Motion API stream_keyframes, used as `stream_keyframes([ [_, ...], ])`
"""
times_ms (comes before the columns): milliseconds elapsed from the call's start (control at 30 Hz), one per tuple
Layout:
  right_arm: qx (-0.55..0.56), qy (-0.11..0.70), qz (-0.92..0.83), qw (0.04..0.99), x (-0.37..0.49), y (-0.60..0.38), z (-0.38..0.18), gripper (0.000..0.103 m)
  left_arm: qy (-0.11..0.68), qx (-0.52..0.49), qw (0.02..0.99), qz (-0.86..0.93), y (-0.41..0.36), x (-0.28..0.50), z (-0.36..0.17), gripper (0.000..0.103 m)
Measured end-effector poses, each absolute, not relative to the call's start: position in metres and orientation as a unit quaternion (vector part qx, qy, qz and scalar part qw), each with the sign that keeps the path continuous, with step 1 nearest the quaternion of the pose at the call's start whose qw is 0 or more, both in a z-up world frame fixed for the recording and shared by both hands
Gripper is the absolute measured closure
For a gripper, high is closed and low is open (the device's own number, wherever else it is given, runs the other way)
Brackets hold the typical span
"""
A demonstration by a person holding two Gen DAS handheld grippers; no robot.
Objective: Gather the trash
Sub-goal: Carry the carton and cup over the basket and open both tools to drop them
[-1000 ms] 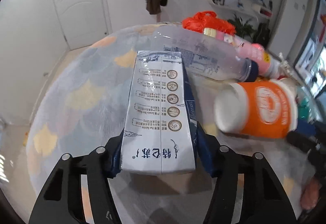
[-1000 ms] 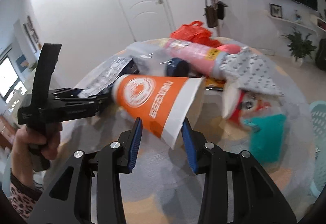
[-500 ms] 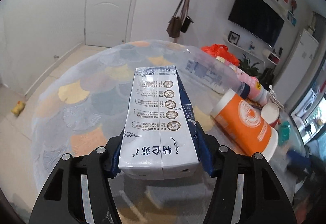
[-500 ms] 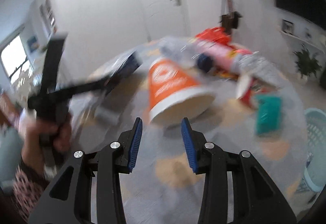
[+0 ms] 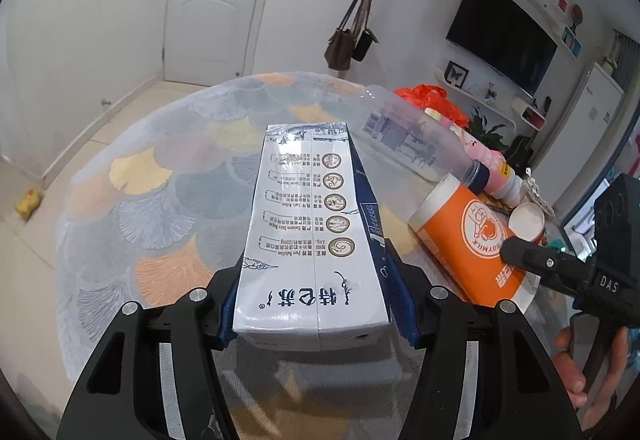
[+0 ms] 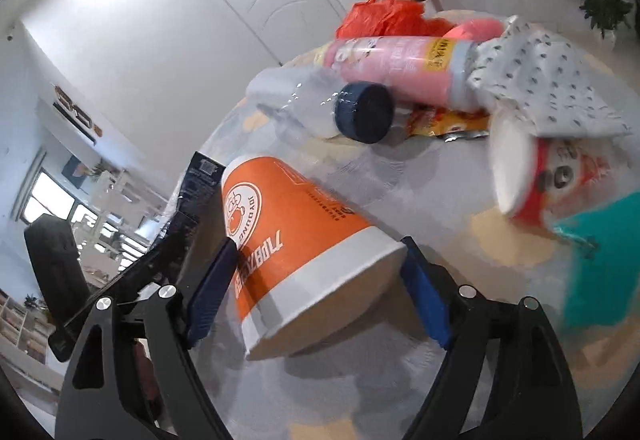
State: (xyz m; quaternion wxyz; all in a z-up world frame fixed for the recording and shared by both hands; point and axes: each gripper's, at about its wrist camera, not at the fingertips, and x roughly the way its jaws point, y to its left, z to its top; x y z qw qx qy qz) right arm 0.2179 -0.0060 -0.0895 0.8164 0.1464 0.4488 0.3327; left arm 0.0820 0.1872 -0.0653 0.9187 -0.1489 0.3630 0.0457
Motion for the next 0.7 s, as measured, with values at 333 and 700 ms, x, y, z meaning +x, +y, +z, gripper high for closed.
stream_keyframes([
  [333,0.05,0.396,0.343,0.85,0.186,0.031,-0.071,0.047,0.359,-0.153,0.92,0.045,0.19,0.083,-0.067,0.045],
  [700,0.052,0.35,0.323,0.878,0.154,-0.011,-0.044,0.066,0.294,-0.157,0.943,-0.001,0.161,0.066,-0.036,0.046],
])
